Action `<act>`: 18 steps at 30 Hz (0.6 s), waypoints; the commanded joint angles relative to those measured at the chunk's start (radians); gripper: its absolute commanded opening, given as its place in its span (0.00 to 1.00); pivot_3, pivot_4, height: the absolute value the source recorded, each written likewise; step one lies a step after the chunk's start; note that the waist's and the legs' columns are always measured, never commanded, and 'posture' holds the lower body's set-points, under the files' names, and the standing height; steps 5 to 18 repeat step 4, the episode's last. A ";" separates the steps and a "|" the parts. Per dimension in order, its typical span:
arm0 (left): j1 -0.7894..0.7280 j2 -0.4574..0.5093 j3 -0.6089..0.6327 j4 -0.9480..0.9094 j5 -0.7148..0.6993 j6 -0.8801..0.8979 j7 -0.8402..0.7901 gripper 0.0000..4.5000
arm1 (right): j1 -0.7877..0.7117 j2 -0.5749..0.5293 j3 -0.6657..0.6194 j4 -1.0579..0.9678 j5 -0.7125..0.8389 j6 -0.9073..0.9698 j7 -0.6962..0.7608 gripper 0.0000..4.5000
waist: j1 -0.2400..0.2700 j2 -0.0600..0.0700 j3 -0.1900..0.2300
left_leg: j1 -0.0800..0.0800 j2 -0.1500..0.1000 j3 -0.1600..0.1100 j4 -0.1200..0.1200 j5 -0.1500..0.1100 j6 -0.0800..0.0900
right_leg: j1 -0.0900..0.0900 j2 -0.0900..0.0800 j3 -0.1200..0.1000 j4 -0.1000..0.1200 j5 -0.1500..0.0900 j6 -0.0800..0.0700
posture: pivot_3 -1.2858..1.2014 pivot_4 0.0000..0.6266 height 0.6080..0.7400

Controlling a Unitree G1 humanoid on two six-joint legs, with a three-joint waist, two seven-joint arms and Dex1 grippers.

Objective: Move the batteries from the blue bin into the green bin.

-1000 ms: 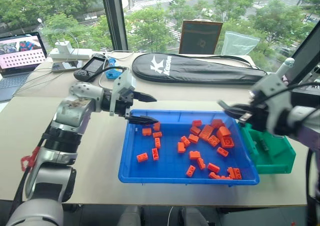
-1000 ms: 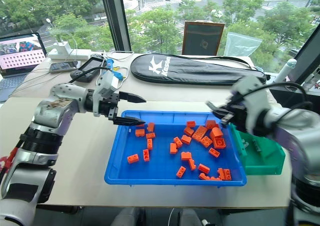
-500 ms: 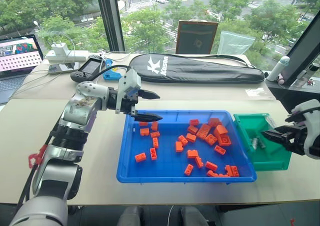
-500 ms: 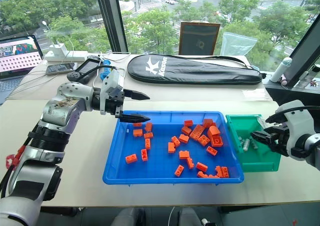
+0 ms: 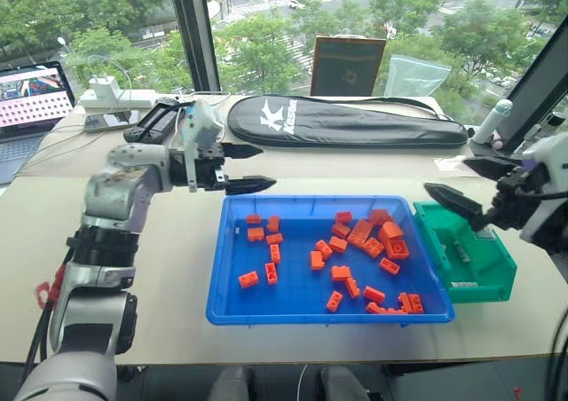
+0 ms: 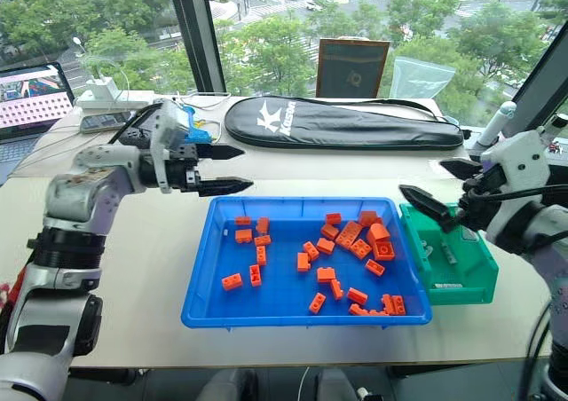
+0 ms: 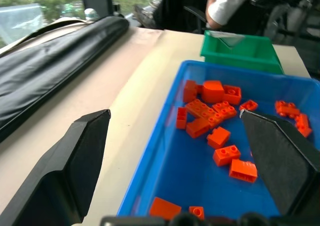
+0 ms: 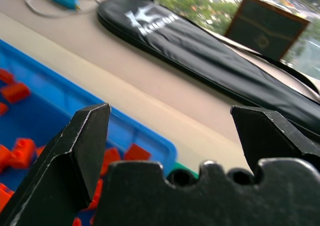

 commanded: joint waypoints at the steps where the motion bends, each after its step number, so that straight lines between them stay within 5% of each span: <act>1: 0.045 0.050 0.049 -0.108 0.021 0.023 0.108 1.00 | -0.020 0.001 -0.005 0.079 0.016 -0.059 0.008 0.99 | 0.000 0.000 0.000 | 0.000 0.000 0.000 0.000 0.000 0.000 | 0.000 0.000 0.000 0.000 0.000 0.000 | 0.52 0.24 0.95; 18: 0.042 0.079 0.060 -0.105 0.024 0.023 0.138 1.00 | -0.042 -0.001 0.037 0.126 -0.011 -0.086 -0.016 0.99 | 0.005 -0.001 0.001 | 0.000 0.000 0.000 0.000 0.000 0.000 | 0.000 0.000 -0.001 0.000 0.000 0.000 | 0.52 0.24 0.95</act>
